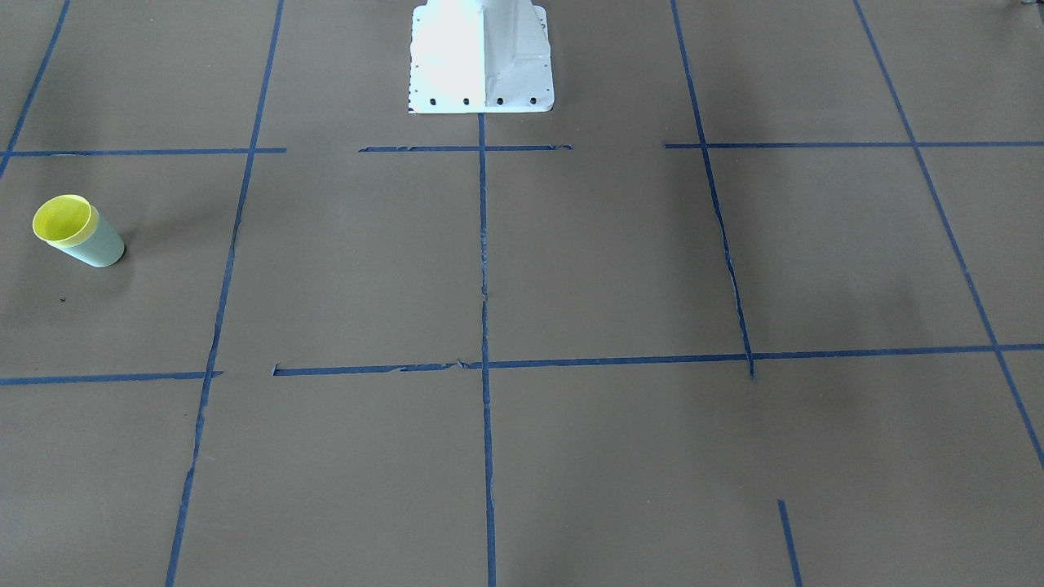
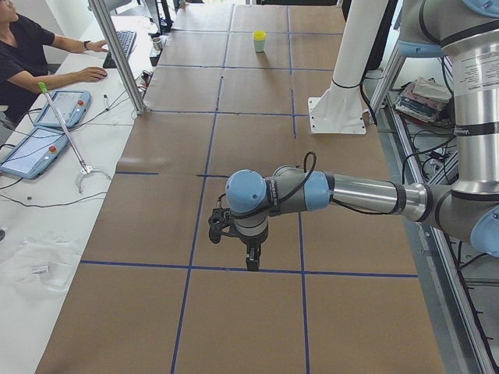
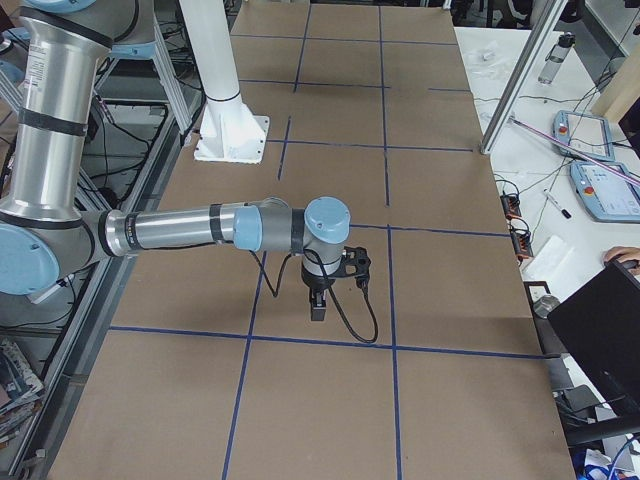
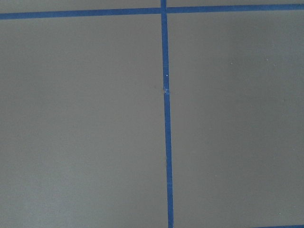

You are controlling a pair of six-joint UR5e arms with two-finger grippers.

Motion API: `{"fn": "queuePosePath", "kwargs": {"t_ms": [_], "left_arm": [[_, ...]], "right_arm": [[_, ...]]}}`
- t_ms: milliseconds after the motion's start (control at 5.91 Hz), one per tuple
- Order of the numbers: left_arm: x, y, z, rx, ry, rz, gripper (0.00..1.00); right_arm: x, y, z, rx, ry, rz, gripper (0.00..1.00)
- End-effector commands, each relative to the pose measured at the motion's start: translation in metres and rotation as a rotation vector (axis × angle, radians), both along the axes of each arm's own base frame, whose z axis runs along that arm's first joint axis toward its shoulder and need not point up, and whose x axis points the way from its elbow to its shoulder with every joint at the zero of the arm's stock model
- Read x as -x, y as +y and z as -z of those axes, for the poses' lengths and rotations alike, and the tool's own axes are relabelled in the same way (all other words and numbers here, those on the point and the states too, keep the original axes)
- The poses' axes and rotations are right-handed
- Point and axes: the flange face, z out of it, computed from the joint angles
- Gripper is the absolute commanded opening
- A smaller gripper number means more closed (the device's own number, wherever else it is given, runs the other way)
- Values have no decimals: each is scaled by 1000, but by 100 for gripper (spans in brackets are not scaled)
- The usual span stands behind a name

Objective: Transfer and stack yellow cup on green cup

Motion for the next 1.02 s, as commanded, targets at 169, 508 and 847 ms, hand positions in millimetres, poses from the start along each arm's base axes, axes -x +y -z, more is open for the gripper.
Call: {"fn": "queuePosePath", "kwargs": {"t_ms": [169, 508, 847], "left_arm": [[-2, -1, 1, -1, 33, 5, 100], [-6, -6, -16, 23, 71, 14, 100], [-5, -15, -16, -10, 59, 22, 100]], "right_arm": [[-5, 5, -5, 27, -33, -27, 100], [-20, 9, -6, 32, -41, -68, 100], [-23, 10, -6, 32, -42, -75, 100]]}}
